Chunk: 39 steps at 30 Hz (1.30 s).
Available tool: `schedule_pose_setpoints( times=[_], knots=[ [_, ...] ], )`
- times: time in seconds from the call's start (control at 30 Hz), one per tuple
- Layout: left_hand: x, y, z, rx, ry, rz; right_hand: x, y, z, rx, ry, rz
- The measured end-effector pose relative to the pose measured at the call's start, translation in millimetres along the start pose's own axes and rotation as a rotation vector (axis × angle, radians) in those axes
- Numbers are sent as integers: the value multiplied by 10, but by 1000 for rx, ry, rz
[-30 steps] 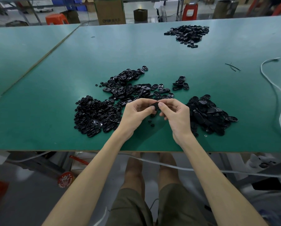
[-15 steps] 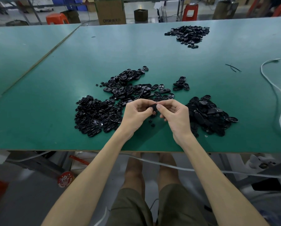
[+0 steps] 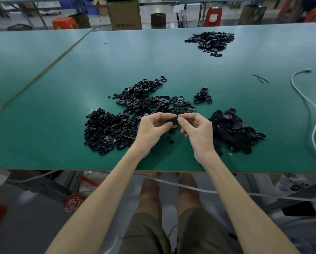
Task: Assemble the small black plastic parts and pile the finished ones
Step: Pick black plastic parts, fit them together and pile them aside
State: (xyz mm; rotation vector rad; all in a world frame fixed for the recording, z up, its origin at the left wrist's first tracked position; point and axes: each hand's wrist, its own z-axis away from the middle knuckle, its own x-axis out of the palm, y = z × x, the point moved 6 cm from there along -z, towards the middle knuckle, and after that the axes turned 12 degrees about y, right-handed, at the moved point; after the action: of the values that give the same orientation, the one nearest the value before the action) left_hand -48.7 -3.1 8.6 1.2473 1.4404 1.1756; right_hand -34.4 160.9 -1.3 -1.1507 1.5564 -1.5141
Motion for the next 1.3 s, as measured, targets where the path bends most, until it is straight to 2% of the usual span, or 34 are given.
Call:
schedule_pose_setpoints(
  times=[0.67,0.9,0.97,1.03,1.13,1.23,1.3],
  knots=[
    [28,35,13,8,11,-97,-20,33,-11,11,9,-6],
    [357,577,-102,245,105,-242,-14,67,-51,55,80,-42],
    [638,723,-125,270,9,-278,-14,67,-59,52,80,10],
    [970,790,-89,308,-136,-365,-4,41,-14,46,5,16],
    [1353,749,-41,331,-289,-478,-40,-25,49,19,-40,-123],
    [1522,643,-22,328,-375,-620,-95,37,54,56,-32,-176],
    [1487,634,-17,335,-343,-627,-64,70,54,140,-30,-241]
  ],
)
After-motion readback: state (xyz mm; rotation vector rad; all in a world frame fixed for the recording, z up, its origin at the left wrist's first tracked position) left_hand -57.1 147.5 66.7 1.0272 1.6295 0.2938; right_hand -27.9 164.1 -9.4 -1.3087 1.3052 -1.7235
